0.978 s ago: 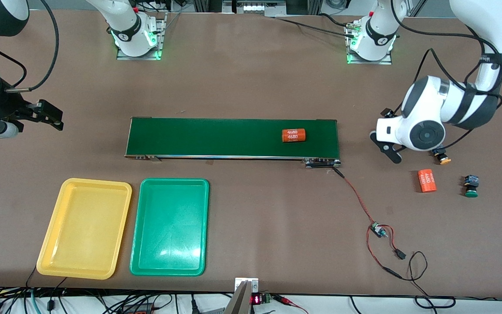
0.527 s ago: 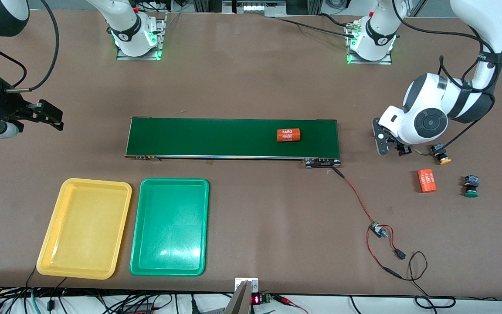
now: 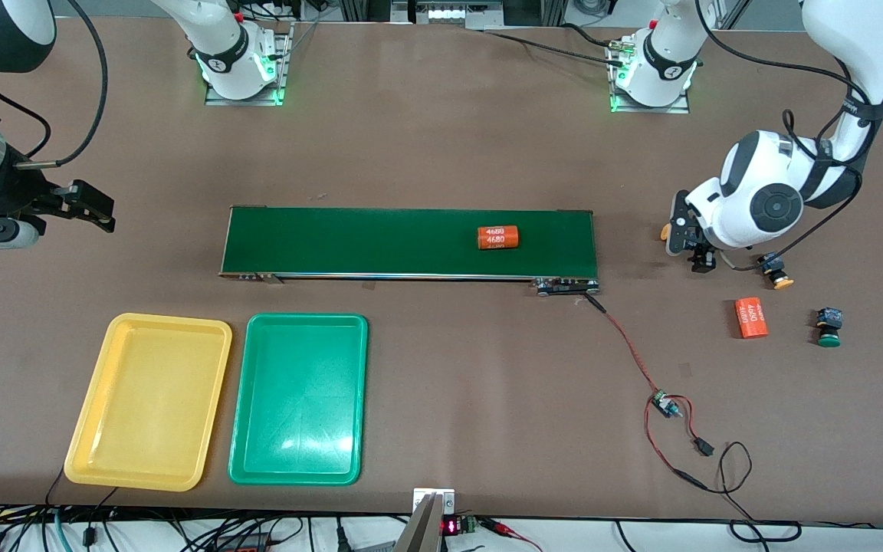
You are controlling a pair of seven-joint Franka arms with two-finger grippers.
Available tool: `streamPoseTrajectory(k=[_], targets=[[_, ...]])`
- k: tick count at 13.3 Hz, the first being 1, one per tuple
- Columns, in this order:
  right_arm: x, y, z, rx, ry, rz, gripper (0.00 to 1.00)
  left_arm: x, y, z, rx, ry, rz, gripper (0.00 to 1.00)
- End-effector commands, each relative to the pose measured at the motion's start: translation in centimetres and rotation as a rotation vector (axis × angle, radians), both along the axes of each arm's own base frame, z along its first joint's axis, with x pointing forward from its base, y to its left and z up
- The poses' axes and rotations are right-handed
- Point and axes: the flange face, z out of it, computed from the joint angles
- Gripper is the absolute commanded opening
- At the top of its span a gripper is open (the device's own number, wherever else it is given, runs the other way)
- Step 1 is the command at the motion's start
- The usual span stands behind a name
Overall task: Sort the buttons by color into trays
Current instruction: 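Lower the left gripper and grasp a yellow-capped button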
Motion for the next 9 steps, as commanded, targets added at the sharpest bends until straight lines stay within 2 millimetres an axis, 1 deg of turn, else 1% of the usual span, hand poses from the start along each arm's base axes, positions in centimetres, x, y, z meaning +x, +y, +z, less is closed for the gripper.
streamPoseTrajectory(k=[1,2,3,5,6,7,8,9], targets=[[0.0,0.0,0.7,0.005,-0.009,-0.007,1.0,-0.3,0.3,-2.2,-0.051,-0.02,-0.078,0.98],[-0.1,-0.2,0.7,0.005,-0.009,-0.01,1.0,-0.5,1.1,-2.6,-0.062,-0.027,-0.074,0.89],[-0.1,-0.2,0.8,0.003,-0.011,-0.007,1.0,-1.1,1.0,-3.0,-0.069,-0.024,-0.084,0.64],[-0.1,-0.4,1.0,0.003,-0.015,-0.01,1.0,-1.5,1.4,-3.4,-0.077,-0.026,-0.078,0.62],[-0.1,-0.7,1.1,0.003,-0.017,-0.014,1.0,-2.2,1.3,-4.0,-0.082,-0.015,-0.077,0.62],[-0.1,-1.4,1.3,0.002,-0.02,-0.026,1.0,-2.6,1.1,-4.3,-0.088,-0.021,-0.08,0.61],[-0.2,-1.4,1.4,0.002,-0.021,-0.026,1.0,-2.7,1.0,-4.3,-0.089,-0.024,-0.082,0.49],[-0.2,-1.5,1.4,0.001,-0.021,-0.026,1.0,-2.5,1.0,-4.3,-0.089,-0.027,-0.082,0.28]])
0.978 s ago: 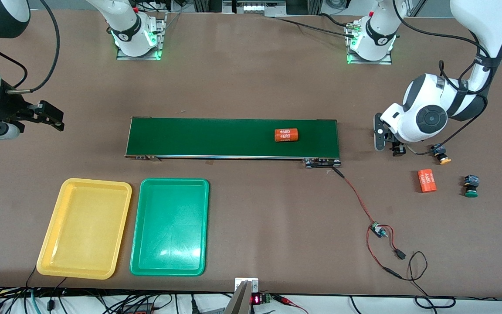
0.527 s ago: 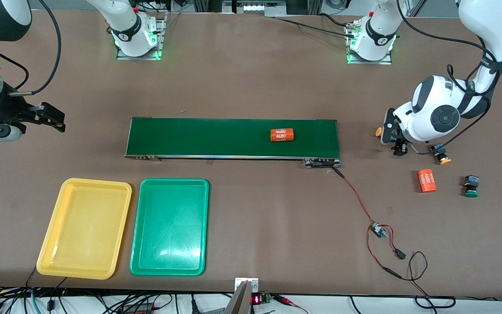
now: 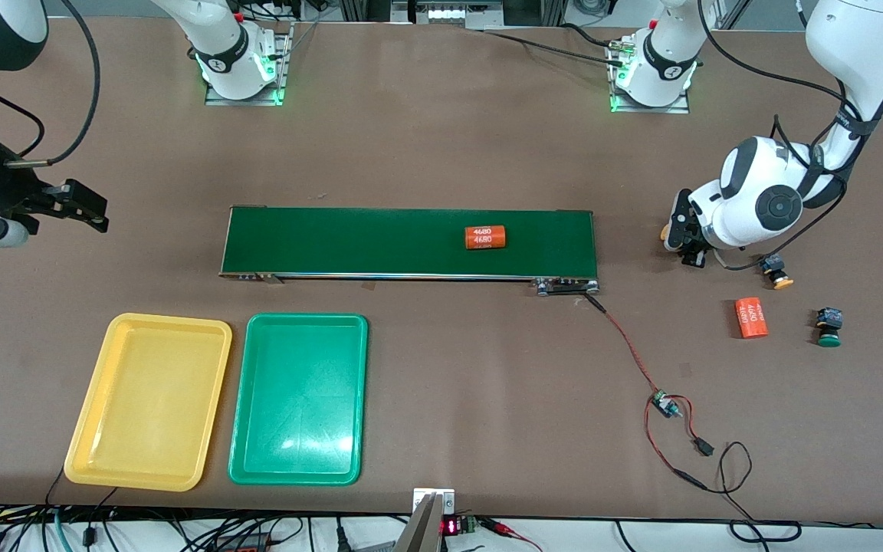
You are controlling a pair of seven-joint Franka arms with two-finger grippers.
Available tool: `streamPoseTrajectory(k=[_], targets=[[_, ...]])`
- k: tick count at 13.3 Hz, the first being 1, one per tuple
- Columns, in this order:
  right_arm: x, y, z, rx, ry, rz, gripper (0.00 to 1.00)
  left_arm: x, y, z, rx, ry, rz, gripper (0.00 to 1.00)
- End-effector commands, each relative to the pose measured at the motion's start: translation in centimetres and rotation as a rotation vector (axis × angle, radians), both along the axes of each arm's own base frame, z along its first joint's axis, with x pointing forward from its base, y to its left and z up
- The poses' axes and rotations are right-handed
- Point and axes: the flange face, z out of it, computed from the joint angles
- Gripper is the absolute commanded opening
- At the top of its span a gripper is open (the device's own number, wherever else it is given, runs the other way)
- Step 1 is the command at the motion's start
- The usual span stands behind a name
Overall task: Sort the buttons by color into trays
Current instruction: 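Lower the left gripper and grasp a yellow-capped button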
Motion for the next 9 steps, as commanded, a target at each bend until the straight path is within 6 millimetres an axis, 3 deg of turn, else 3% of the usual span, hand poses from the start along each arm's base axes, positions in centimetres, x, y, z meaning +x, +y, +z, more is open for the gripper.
streamPoseTrajectory(k=[1,4,7,9], targets=[[-0.2,-0.2,0.9,0.003,-0.012,-0.004,1.0,-0.4,-0.2,0.2,0.005,-0.011,-0.038,0.2],[-0.2,-0.3,0.9,0.003,-0.012,-0.007,1.0,1.5,-1.1,2.2,0.039,-0.029,0.028,0.15],[-0.3,-0.3,1.0,0.003,-0.013,-0.006,1.0,4.7,-4.9,6.7,0.111,0.025,0.144,0.15],[-0.4,-0.4,1.2,0.003,-0.013,-0.006,1.0,5.4,-7.6,8.9,0.151,0.067,0.249,0.15]])
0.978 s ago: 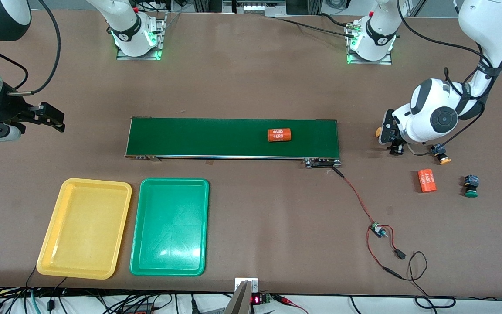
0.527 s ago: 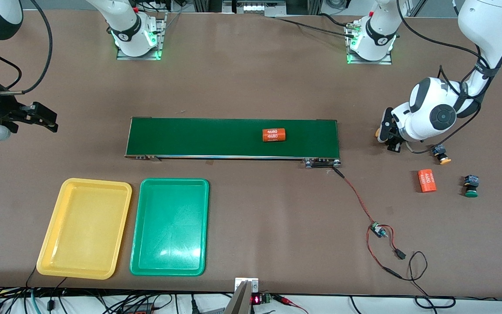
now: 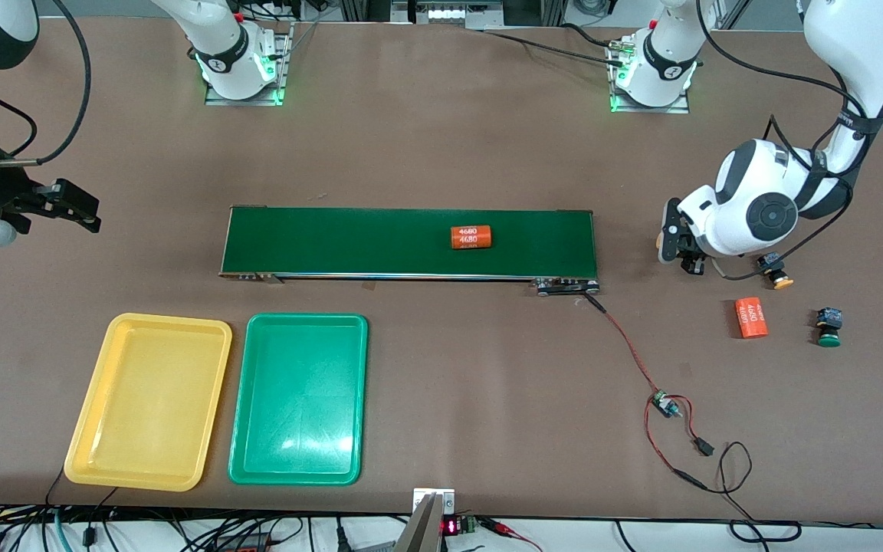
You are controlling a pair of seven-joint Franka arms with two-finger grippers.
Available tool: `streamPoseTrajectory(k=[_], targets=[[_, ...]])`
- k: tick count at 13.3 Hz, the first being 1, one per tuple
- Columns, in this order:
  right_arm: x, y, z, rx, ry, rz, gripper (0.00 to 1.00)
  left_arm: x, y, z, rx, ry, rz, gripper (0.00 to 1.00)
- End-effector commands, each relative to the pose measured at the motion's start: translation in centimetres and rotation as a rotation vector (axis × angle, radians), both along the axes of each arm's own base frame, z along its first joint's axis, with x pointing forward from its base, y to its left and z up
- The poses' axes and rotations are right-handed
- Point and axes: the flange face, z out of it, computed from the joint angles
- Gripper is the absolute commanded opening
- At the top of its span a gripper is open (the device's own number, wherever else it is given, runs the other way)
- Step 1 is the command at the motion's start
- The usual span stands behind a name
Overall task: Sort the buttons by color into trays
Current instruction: 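Lower the left gripper and grasp a yellow-capped button, then carry the yellow button onto the conveyor belt and release it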
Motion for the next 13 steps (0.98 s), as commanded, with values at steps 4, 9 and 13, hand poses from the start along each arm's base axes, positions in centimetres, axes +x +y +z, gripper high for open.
streamPoseTrajectory(k=[4,9,13], targets=[[-0.4,-0.4,1.0,0.003,-0.007,-0.005,1.0,0.2,-5.1,3.1,0.08,0.037,0.397,0.15],[-0.5,-0.7,1.0,0.002,-0.006,-0.01,1.0,-0.7,-11.1,5.0,0.183,0.024,0.813,0.15],[-0.6,-0.5,1.1,0.001,-0.001,-0.007,1.0,-1.5,-16.0,7.1,0.26,-0.028,1.122,0.15]])
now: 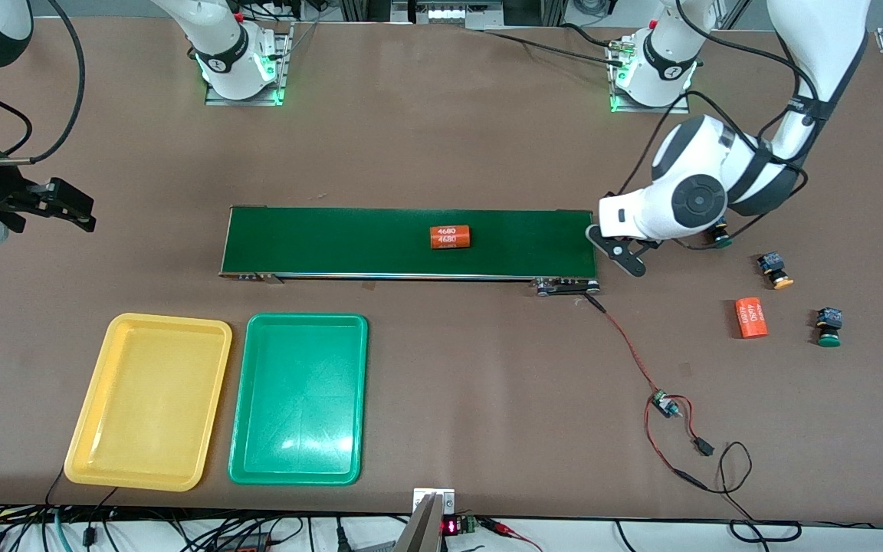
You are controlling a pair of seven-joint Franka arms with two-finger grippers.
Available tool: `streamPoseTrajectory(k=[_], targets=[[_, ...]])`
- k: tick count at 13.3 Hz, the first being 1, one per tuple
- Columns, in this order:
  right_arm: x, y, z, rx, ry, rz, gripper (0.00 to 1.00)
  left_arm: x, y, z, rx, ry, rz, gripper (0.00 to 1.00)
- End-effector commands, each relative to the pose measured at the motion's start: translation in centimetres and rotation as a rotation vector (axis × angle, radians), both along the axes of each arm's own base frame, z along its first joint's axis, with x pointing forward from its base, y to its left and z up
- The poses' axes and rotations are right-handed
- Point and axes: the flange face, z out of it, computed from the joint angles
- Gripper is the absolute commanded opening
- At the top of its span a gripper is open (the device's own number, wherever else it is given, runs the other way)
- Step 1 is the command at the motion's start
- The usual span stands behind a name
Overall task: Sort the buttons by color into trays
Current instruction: 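Carry the yellow button onto the conveyor belt and release it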
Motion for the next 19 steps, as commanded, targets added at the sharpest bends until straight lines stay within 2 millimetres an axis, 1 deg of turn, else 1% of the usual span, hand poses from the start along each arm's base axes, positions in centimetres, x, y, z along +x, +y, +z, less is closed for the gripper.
streamPoseTrajectory(k=[1,2,3,4,5,6,8,9,11,13,14,15,16,17,18,19], targets=[[-0.6,0.2,1.0,0.002,0.001,0.005,1.0,0.0,-2.5,1.8,0.036,-0.017,0.185,0.15],[-0.7,0.3,1.1,-0.003,-0.002,0.019,1.0,0.3,-2.9,1.8,0.028,-0.018,0.254,0.15],[-0.7,0.1,1.1,0.0,0.004,0.011,1.0,0.3,-3.7,1.8,0.009,-0.011,0.298,0.15],[-0.8,0.3,1.0,0.0,0.01,0.009,1.0,0.2,-4.8,1.7,-0.002,-0.008,0.319,0.15],[-0.7,0.7,0.5,-0.005,0.021,0.015,1.0,0.0,-5.9,1.6,0.009,0.0,0.363,0.15],[-0.8,0.9,0.2,-0.011,0.043,0.02,1.0,0.3,-7.2,1.8,0.015,0.006,0.425,0.15],[-1.3,0.7,0.0,-0.01,0.077,0.012,1.0,0.5,-10.2,1.4,0.028,0.026,0.514,0.15],[-1.4,0.7,0.3,-0.007,0.072,0.005,1.0,0.9,-10.6,0.9,0.032,0.032,0.535,0.15],[-1.2,0.6,0.3,0.0,0.065,0.002,1.0,1.6,-10.4,-0.3,0.036,0.021,0.56,0.16],[-1.3,0.6,0.2,-0.01,0.073,0.023,1.0,1.6,-11.0,-2.0,0.055,0.005,0.59,0.16],[-1.3,0.5,0.1,-0.01,0.075,0.025,1.0,1.6,-11.1,-2.4,0.066,0.001,0.598,0.18],[-1.3,0.5,-0.1,-0.003,0.08,0.034,1.0,1.6,-11.2,-2.5,0.069,0.001,0.6,0.23],[-1.3,0.5,-0.1,-0.003,0.084,0.037,1.0,1.5,-11.1,-2.7,0.073,0.004,0.598,0.4],[-1.3,0.6,-0.2,-0.001,0.085,0.035,1.0,1.4,-10.8,-2.9,0.078,0.009,0.599,0.7],[-1.1,0.8,-0.5,0.0,0.09,0.038,1.0,1.9,-10.0,-2.7,0.083,0.008,0.602,1.0],[-1.0,1.1,-0.9,-0.001,0.097,0.043,1.0,2.1,-9.8,-2.3,0.091,0.009,0.607,1.0]])
